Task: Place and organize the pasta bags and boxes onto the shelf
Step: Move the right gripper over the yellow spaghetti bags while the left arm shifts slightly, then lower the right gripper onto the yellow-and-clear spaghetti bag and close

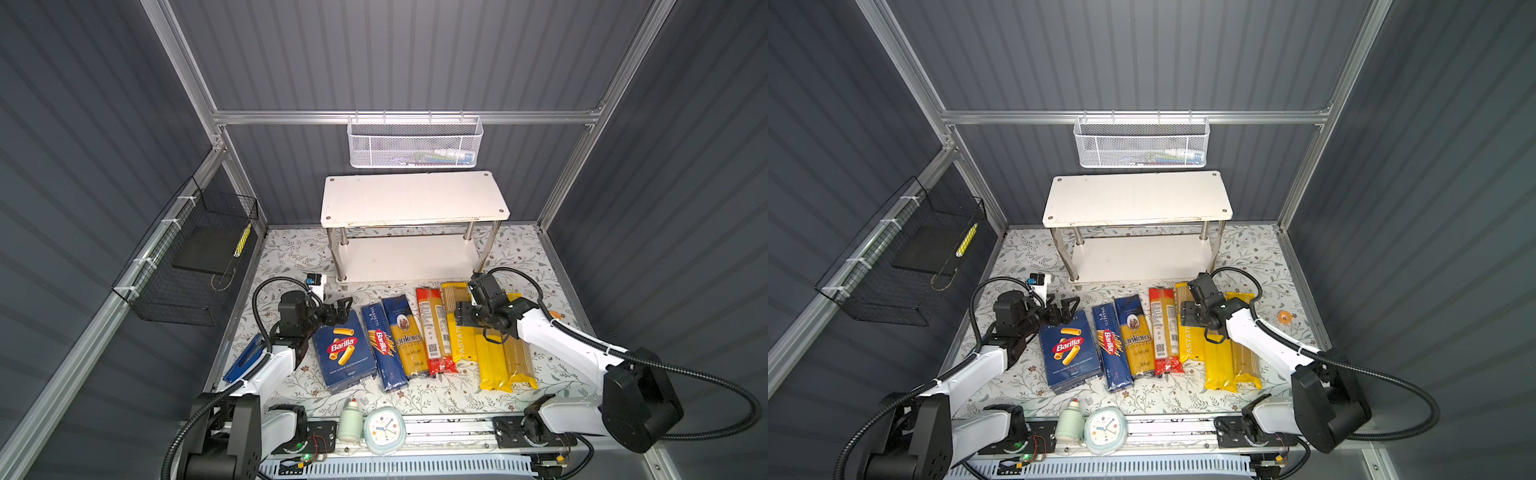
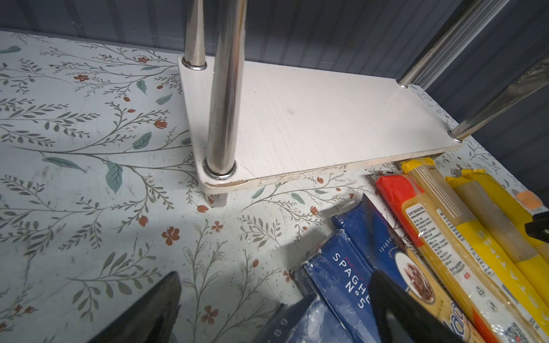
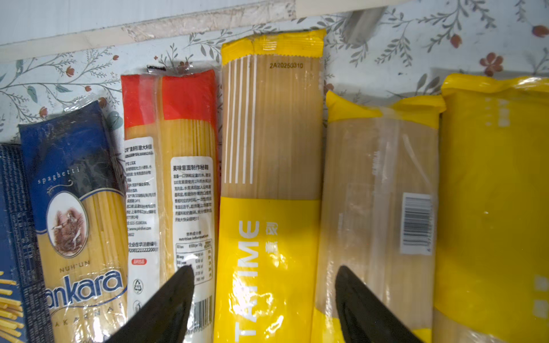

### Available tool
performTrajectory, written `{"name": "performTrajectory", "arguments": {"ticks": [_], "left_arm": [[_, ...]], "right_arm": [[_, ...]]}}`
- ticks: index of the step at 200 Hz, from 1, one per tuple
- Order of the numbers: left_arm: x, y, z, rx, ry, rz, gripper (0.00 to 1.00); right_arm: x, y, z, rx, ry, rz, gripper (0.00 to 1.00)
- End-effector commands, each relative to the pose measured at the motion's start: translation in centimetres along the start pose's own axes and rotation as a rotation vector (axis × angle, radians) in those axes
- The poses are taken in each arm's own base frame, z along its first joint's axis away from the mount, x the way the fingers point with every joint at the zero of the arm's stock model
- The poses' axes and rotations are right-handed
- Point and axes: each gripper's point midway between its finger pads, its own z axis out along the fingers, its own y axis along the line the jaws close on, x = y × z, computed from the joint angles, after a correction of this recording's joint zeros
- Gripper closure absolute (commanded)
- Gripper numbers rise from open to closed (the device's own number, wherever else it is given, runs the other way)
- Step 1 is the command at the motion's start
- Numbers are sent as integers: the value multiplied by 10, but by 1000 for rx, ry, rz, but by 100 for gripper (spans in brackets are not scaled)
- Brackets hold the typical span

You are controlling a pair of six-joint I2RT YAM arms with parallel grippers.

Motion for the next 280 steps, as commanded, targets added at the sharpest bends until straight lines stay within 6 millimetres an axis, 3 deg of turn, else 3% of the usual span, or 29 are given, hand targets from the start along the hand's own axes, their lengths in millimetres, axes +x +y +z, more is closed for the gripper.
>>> {"name": "performTrajectory", "arguments": {"ticks": [1, 60, 280], "left_arm": [[-12, 3, -3, -38, -6, 55, 1], [-5, 8, -3, -64, 9, 70, 1], [-2, 8, -2, -61, 30, 70, 1]], "right_arm": [[-8, 5, 1, 5, -19, 29, 24], [8, 7, 16, 40, 30, 18, 20], [16, 1, 42, 108, 81, -22, 16]]}}
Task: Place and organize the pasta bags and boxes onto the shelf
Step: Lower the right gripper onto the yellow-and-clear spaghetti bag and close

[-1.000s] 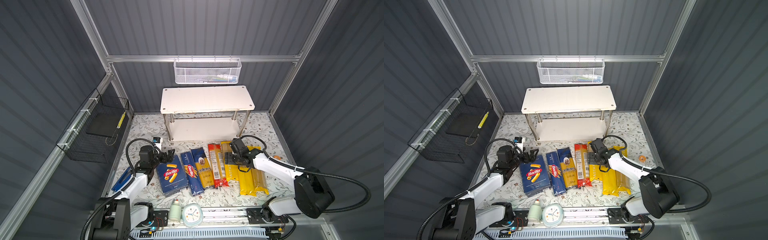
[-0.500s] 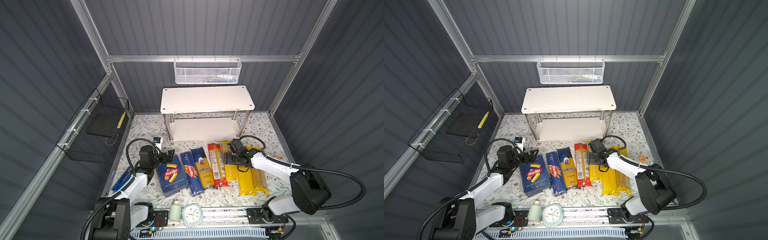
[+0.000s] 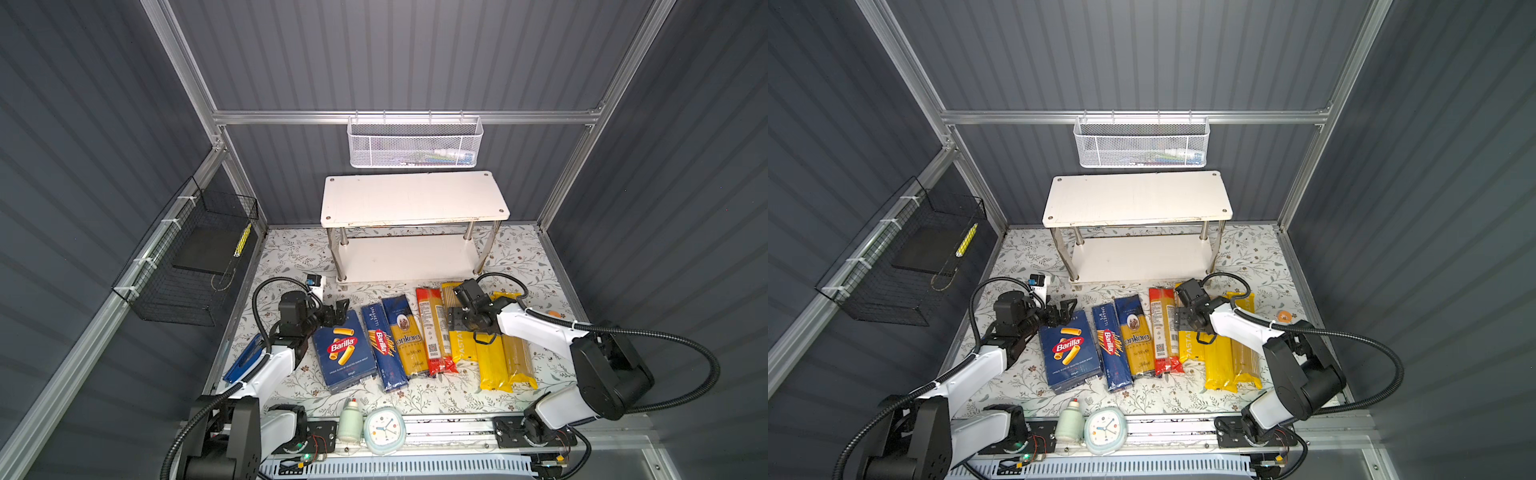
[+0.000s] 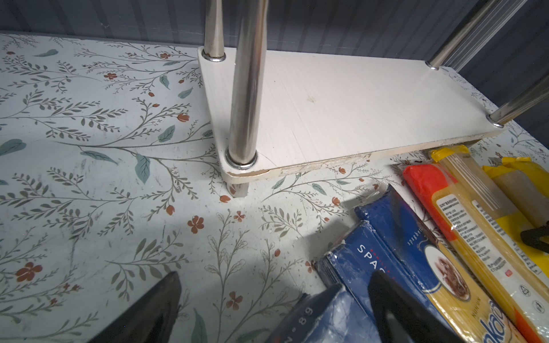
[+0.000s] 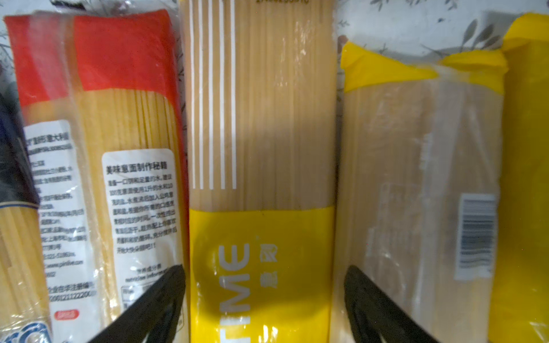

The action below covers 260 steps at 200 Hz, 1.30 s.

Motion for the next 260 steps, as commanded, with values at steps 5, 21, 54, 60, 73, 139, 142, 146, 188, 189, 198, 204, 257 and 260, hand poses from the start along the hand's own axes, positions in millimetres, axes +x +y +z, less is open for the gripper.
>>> {"name": "performTrajectory", "arguments": {"ticks": [5, 21, 54, 60, 73, 139, 142, 146, 188, 189, 198, 204, 257, 260], "left_arm": [[-8, -3, -1, 7, -4, 26, 1], [-8, -2, -1, 2, -4, 25, 1], [-8, -2, 0, 3, 0, 24, 1], [-8, -2, 0, 1, 2, 23, 1], [-8, -2, 0, -1, 1, 22, 1], [-8, -2, 1, 1, 4, 22, 1], [-8, -1, 1, 0, 5, 22, 1], [-8, -1, 1, -1, 4, 21, 1], [-8, -1, 1, -2, 3, 21, 1], [-8, -1, 1, -1, 3, 21, 1], [-8, -1, 1, -1, 5, 22, 1], [-8, -1, 1, -1, 5, 21, 1], [-8, -1, 1, 0, 5, 22, 1], [-8, -2, 1, 1, 4, 22, 1]], "right_arm": [[-7, 5, 0, 3, -6, -11, 16], [-8, 7, 0, -8, -7, -7, 16], [-4, 10, 4, -16, 4, -14, 17], [-4, 10, 4, -15, 5, -14, 17], [-2, 11, 6, -12, 10, -16, 17], [9, 11, 10, 9, 39, -19, 17], [10, 11, 11, 6, 43, -23, 17], [12, 10, 12, 5, 47, -27, 17], [23, -2, 13, 45, 63, -49, 17], [23, -2, 13, 47, 62, -48, 17], [24, -4, 12, 47, 59, -40, 17], [26, -6, 11, 48, 59, -33, 16], [34, -25, 2, 62, 41, 10, 11], [33, -26, 2, 65, 37, 12, 11]]}}
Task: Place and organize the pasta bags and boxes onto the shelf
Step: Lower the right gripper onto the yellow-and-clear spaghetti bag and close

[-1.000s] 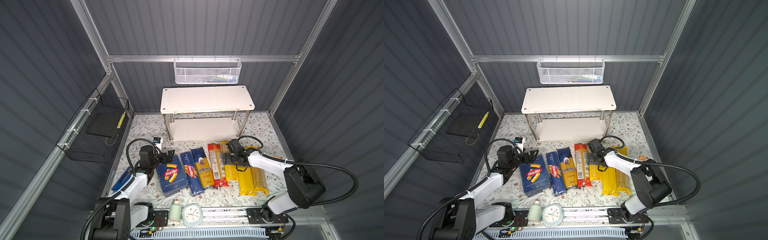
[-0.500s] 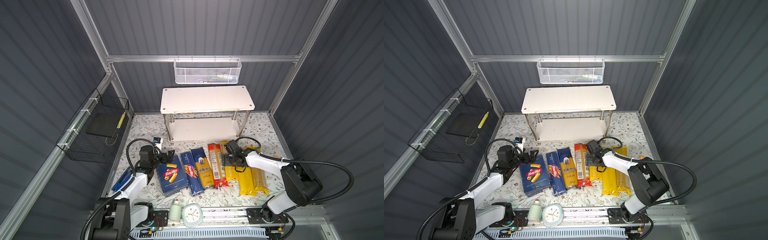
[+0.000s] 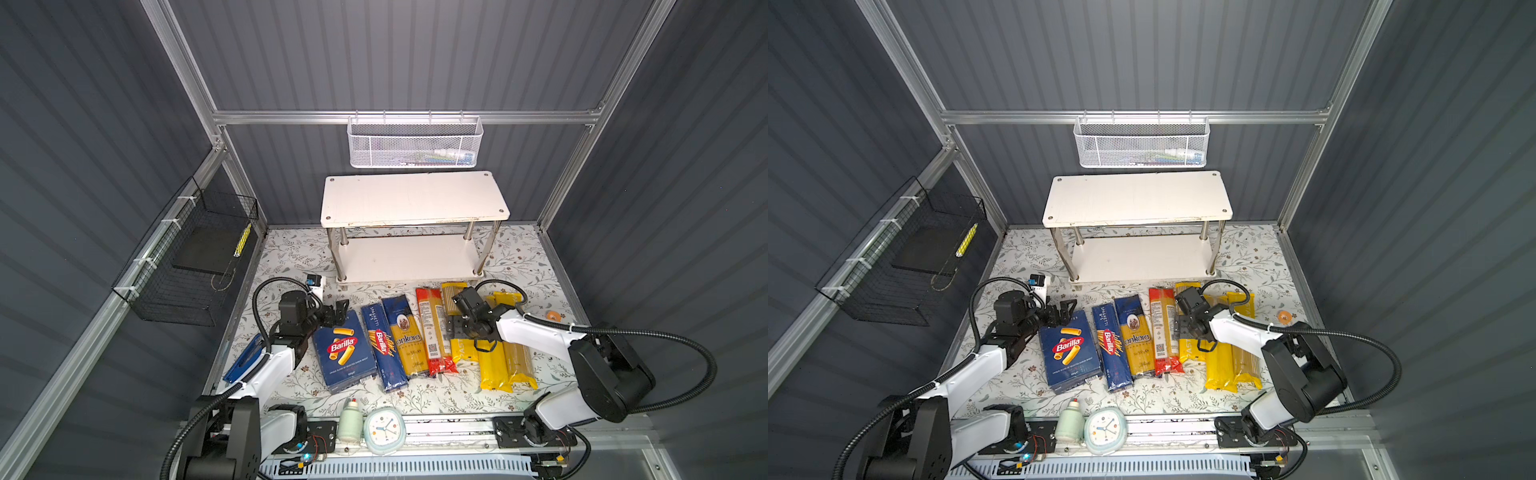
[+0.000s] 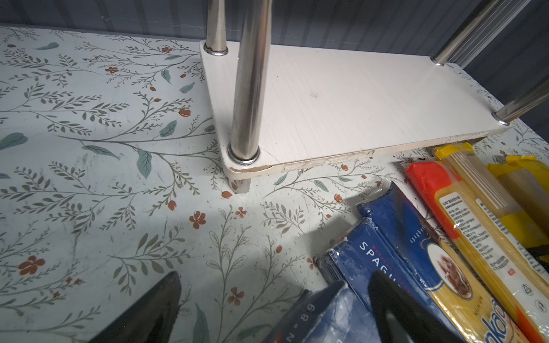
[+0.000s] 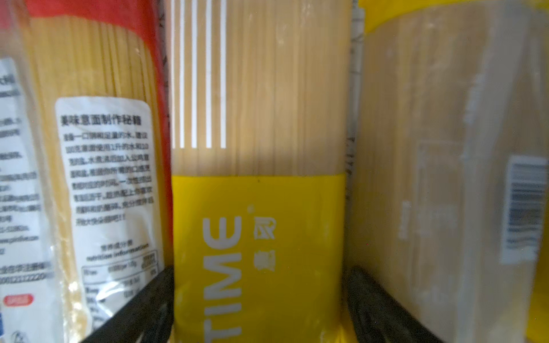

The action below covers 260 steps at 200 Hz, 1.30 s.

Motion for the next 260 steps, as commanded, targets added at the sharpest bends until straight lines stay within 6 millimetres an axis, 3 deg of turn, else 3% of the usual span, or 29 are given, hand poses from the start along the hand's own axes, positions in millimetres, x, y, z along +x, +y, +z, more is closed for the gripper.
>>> {"name": "performTrajectory", "arguments": {"ticks": [1, 42, 103, 134, 202, 260], "left_arm": [[-9, -3, 1, 9, -10, 27, 1], [-10, -3, 1, 9, -10, 27, 1], [-10, -3, 1, 9, -9, 27, 1], [-10, -3, 1, 8, -11, 27, 1], [-10, -2, 1, 6, -10, 26, 1], [-10, -3, 1, 8, -9, 27, 1]], "right_arm": [[10, -21, -3, 62, 17, 19, 11], [12, -30, -6, 92, 34, 8, 9], [-12, -3, -1, 6, -2, 20, 9], [-15, 8, 7, -14, 24, 18, 17], [-10, -6, 12, 67, 35, 41, 15], [-11, -3, 17, 63, 34, 28, 17]]}}
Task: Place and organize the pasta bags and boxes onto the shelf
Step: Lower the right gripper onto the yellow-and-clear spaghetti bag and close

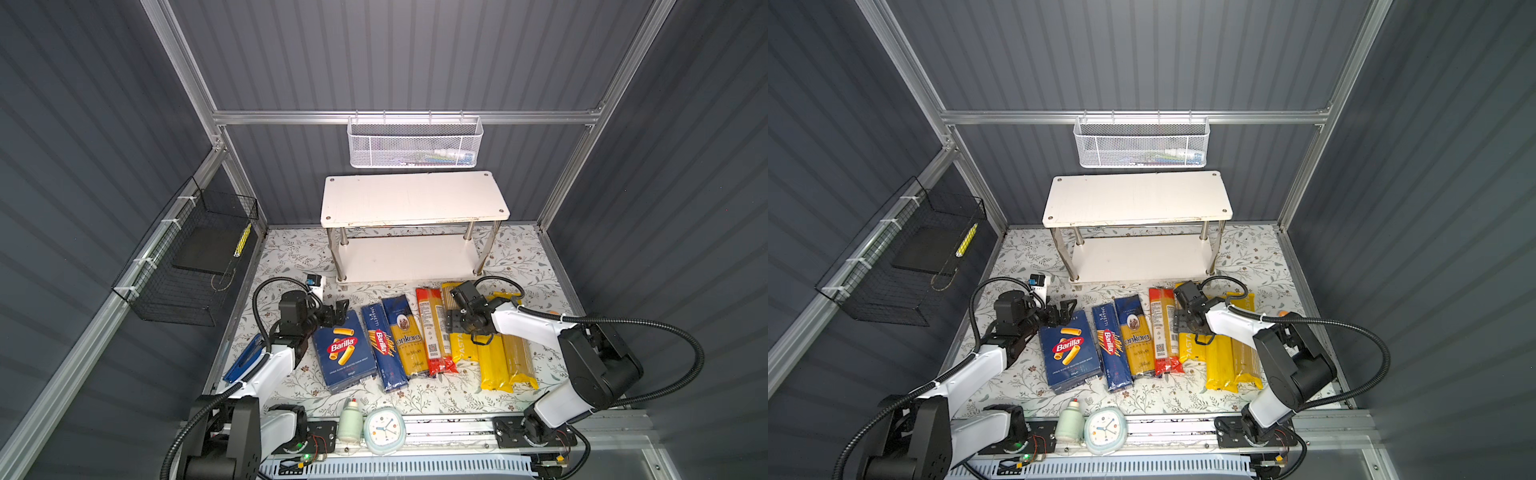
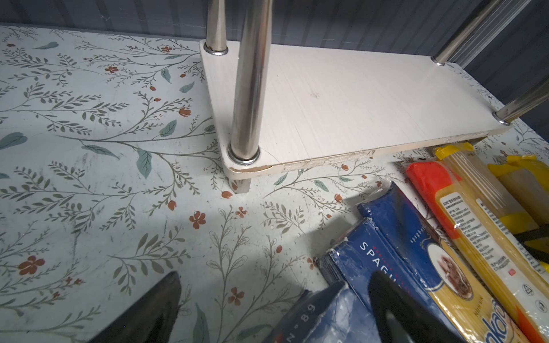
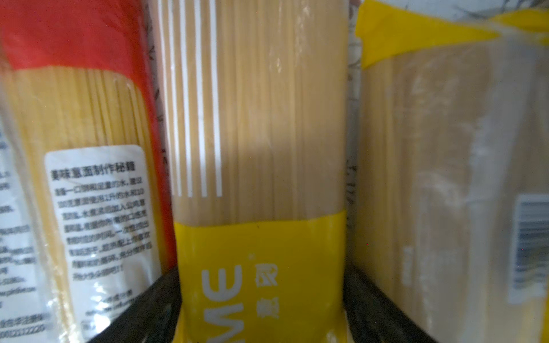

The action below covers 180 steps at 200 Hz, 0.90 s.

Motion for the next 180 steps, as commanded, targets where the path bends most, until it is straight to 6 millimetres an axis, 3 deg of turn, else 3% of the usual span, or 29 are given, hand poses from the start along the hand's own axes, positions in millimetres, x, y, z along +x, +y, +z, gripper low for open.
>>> {"name": "performTrajectory", "arguments": {"ticks": [1, 105, 180], "left_arm": [[-10, -3, 1, 9, -10, 27, 1], [-10, -3, 1, 7, -10, 27, 1], [-10, -3, 1, 7, -9, 25, 1]], "right_arm": [[2, -6, 5, 45, 13, -4, 17], [13, -15, 20, 137, 47, -47, 17], [14, -9, 19, 106, 41, -59, 30]]}}
